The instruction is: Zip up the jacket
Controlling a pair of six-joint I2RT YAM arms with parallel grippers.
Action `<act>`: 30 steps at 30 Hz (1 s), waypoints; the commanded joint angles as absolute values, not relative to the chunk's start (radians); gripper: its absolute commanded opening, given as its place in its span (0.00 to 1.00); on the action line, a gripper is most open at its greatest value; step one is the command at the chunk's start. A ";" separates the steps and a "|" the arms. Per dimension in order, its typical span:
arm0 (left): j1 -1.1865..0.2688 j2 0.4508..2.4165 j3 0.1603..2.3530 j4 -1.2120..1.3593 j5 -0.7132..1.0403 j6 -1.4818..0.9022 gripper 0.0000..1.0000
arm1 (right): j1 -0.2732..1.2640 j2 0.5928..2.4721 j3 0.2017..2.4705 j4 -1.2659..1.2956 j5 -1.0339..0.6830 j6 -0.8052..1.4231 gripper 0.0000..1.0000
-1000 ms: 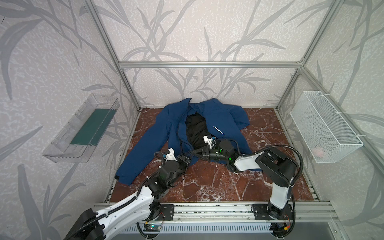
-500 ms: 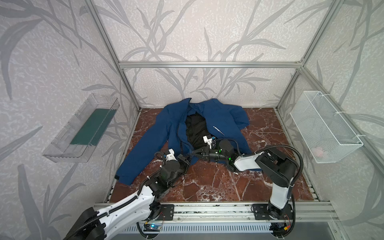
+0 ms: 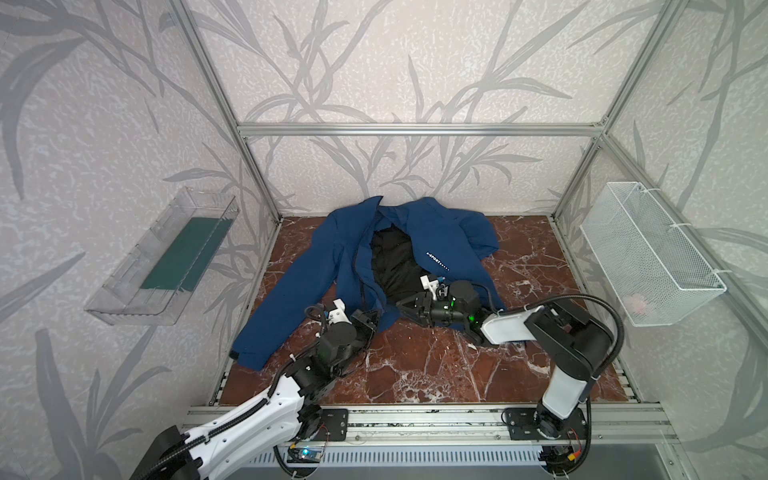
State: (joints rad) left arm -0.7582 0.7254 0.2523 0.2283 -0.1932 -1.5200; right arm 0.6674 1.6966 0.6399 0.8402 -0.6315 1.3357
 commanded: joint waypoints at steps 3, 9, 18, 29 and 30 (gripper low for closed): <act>-0.760 0.738 0.266 0.183 -0.211 -1.487 0.00 | 0.530 1.349 0.698 -0.020 -0.466 0.900 0.51; -0.759 0.781 0.269 0.214 -0.191 -1.480 0.00 | 0.447 1.239 0.840 -0.675 0.003 0.495 0.54; -0.760 0.811 0.274 0.229 -0.173 -1.475 0.00 | 0.162 1.303 0.823 -0.779 0.131 0.327 0.71; -0.760 0.809 0.286 0.215 -0.204 -1.472 0.00 | 0.111 1.562 0.893 -0.703 0.078 0.351 0.78; -0.758 0.808 0.291 0.208 -0.202 -1.468 0.00 | 0.111 1.575 0.895 -0.695 0.051 0.351 0.76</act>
